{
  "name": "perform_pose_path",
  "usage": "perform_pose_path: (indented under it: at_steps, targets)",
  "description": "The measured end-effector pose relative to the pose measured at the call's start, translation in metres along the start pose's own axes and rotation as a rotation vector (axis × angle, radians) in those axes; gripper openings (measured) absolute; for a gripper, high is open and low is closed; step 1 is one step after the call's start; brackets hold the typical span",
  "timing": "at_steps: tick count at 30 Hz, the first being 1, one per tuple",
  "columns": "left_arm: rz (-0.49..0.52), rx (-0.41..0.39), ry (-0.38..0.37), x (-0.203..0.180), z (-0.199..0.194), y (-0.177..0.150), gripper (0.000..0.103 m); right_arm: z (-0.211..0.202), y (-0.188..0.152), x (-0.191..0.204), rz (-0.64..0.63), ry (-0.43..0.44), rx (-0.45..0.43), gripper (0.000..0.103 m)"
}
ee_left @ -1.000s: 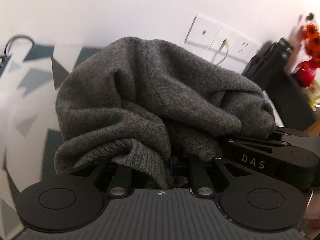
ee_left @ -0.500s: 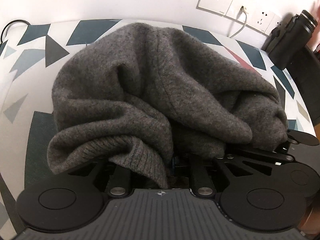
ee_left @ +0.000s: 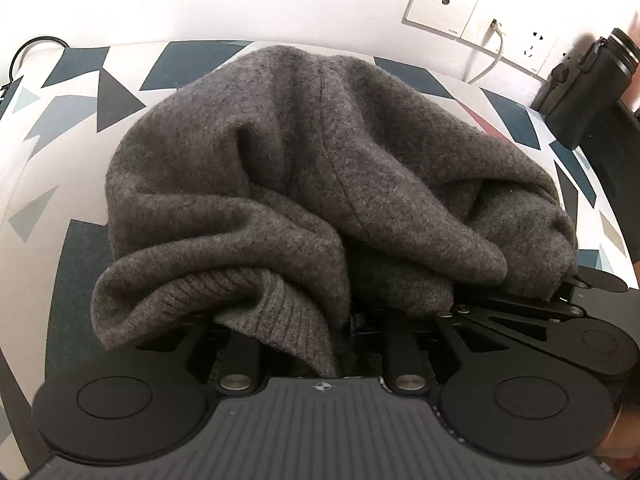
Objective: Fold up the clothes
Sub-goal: 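Lower the grey sweater onto the patterned table with both grippers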
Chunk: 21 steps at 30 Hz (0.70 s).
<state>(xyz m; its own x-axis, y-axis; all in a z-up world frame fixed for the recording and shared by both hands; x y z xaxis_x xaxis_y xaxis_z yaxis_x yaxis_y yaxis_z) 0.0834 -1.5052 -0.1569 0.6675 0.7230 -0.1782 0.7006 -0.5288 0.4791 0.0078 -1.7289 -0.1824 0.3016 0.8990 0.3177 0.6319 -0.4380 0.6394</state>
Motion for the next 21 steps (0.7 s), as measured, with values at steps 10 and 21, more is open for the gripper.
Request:
perform_pose_path:
  at_steps: [10, 21]
  targets:
    - [-0.095, -0.006, -0.001, 0.009, 0.0, -0.003, 0.043, 0.0, 0.0, -0.007, -0.003, 0.036, 0.006, 0.036]
    - [-0.086, -0.043, -0.009, 0.008, -0.002, -0.009, 0.043, -0.001, -0.004, -0.006, 0.006, 0.027, -0.015, 0.037]
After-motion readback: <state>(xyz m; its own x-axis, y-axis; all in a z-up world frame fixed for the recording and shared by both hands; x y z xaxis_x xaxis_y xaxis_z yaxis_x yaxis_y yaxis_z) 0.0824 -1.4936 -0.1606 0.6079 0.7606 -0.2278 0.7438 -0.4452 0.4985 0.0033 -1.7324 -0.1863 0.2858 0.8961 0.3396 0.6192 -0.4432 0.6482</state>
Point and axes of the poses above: each gripper's, at about its wrist camera, not at the fingertips, and z roughly the way its jaws point, x to its left, y to its top, the point moved 1 cm from there along z, roughly the way its jaws point, and after that the axes turned 1 degree about z, right-handed, at the moved point
